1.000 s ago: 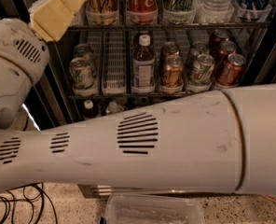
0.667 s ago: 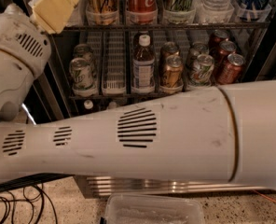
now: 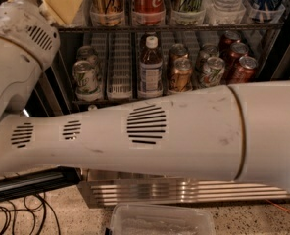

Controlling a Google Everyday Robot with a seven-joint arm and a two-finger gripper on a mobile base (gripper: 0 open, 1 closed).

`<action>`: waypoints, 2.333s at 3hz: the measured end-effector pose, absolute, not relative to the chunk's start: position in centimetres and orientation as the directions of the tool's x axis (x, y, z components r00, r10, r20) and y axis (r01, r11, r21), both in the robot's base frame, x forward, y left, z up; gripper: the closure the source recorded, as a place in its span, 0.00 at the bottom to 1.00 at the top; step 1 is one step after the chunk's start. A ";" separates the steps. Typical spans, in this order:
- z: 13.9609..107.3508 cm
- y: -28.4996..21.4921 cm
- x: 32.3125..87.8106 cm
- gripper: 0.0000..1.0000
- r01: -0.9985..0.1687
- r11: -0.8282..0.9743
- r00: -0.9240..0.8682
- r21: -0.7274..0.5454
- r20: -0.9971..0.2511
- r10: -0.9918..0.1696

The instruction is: Pick water bottle from top shelf of fridge

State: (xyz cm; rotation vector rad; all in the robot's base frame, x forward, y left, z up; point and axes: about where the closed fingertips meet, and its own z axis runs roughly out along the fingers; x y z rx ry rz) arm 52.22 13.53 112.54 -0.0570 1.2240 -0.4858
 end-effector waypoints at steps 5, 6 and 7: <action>110.8 14.9 54.9 0.35 0.207 0.950 0.189 -0.232 -0.944 -0.272; 110.5 15.0 55.3 0.41 0.204 0.951 0.182 -0.231 -0.946 -0.268; 110.0 14.9 55.9 0.41 0.202 0.953 0.169 -0.227 -0.950 -0.262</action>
Offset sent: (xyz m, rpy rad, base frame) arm 0.0181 -0.0055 -0.0090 0.2316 0.0443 0.0722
